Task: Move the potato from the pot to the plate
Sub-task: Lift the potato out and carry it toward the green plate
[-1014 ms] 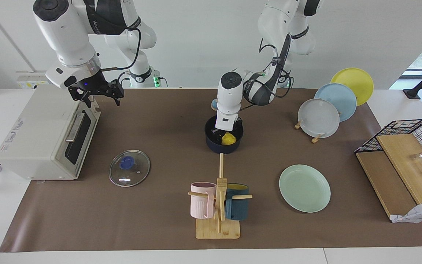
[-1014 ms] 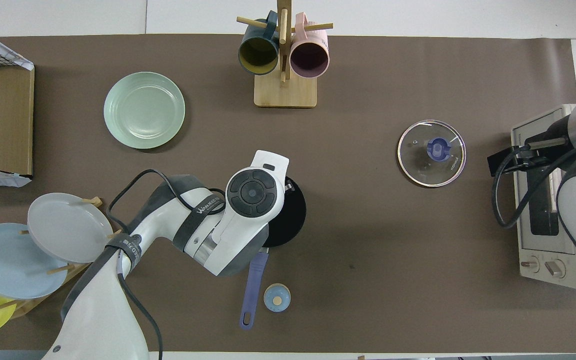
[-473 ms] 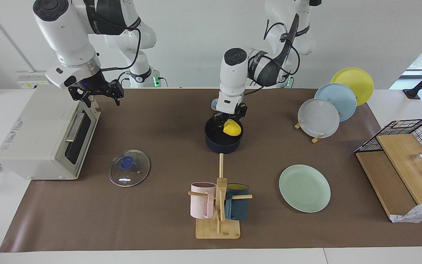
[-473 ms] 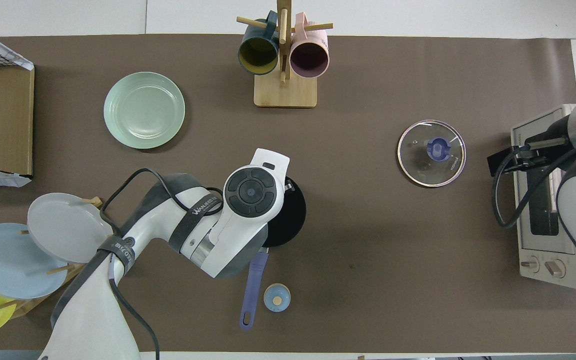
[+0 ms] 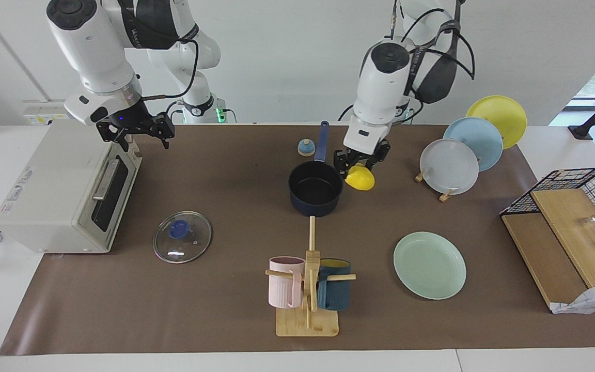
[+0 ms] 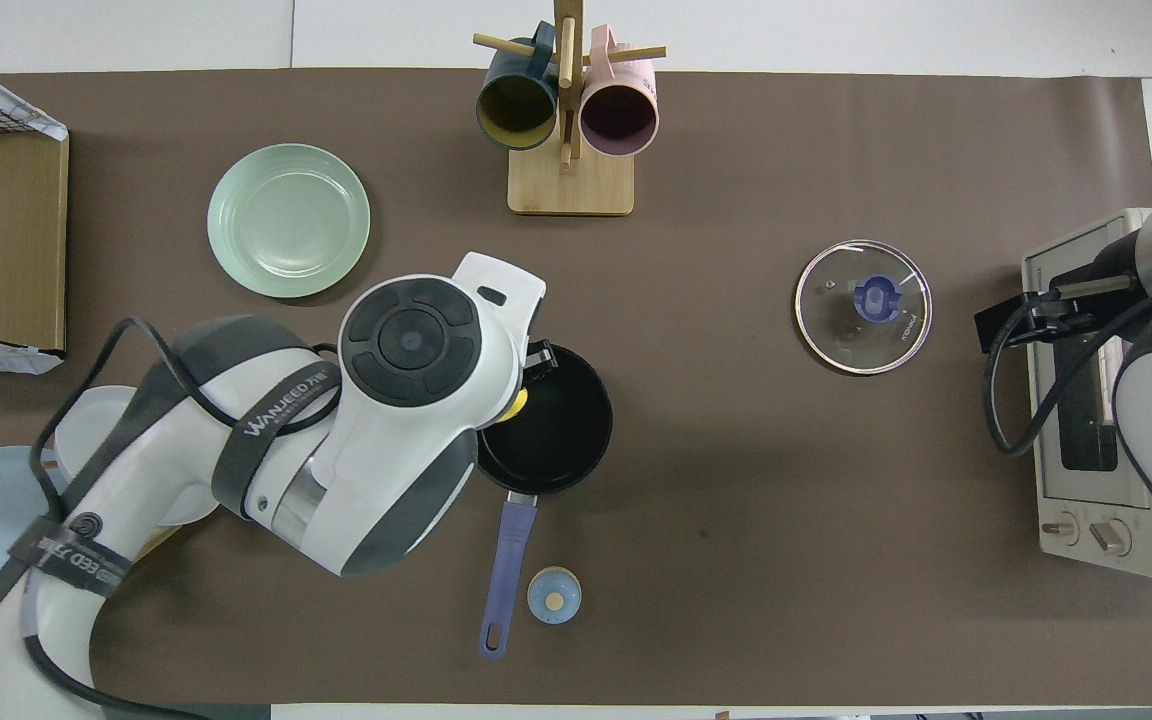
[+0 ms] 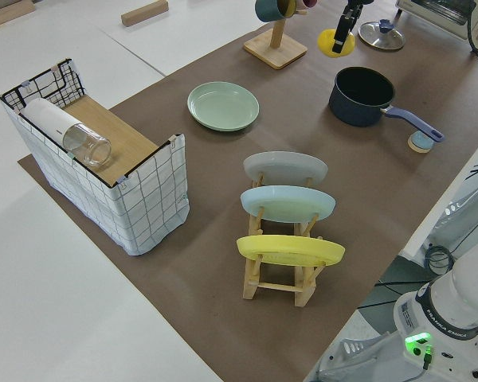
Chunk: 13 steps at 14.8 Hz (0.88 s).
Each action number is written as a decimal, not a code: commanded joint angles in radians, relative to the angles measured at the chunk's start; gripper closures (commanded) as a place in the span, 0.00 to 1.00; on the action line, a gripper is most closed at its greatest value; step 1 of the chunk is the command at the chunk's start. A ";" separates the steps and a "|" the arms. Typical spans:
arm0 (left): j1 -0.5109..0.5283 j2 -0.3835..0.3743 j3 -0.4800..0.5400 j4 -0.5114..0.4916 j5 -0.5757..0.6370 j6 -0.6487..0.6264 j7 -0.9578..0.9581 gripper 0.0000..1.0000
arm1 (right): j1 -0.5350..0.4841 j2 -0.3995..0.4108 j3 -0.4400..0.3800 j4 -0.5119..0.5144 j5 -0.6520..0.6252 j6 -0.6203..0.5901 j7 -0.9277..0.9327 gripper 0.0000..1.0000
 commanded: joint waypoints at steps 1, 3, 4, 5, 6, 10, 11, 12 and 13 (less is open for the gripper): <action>0.114 0.082 -0.009 0.109 -0.026 -0.039 0.221 1.00 | -0.019 -0.018 0.010 -0.018 0.025 0.012 0.008 0.00; 0.186 0.120 -0.009 0.129 -0.026 -0.028 0.363 1.00 | -0.019 -0.018 0.010 -0.018 0.025 0.012 0.008 0.00; 0.218 0.165 -0.009 0.162 -0.024 -0.005 0.425 1.00 | -0.019 -0.018 0.010 -0.018 0.025 0.012 0.008 0.00; 0.240 0.203 -0.009 0.181 -0.020 0.027 0.475 1.00 | -0.019 -0.018 0.010 -0.018 0.025 0.012 0.008 0.00; 0.268 0.237 -0.009 0.193 -0.018 0.068 0.525 1.00 | -0.019 -0.018 0.010 -0.018 0.025 0.011 0.008 0.00; 0.343 0.410 -0.011 0.323 -0.012 0.153 0.705 1.00 | -0.019 -0.018 0.010 -0.018 0.025 0.011 0.008 0.00; 0.346 0.439 -0.011 0.336 -0.006 0.183 0.708 1.00 | -0.019 -0.018 0.010 -0.018 0.025 0.011 0.008 0.00; 0.354 0.452 -0.011 0.337 0.010 0.205 0.711 1.00 | -0.019 -0.018 0.011 -0.018 0.025 0.011 0.008 0.00; 0.360 0.467 -0.011 0.337 0.017 0.225 0.724 1.00 | -0.019 -0.018 0.010 -0.018 0.025 0.011 0.008 0.00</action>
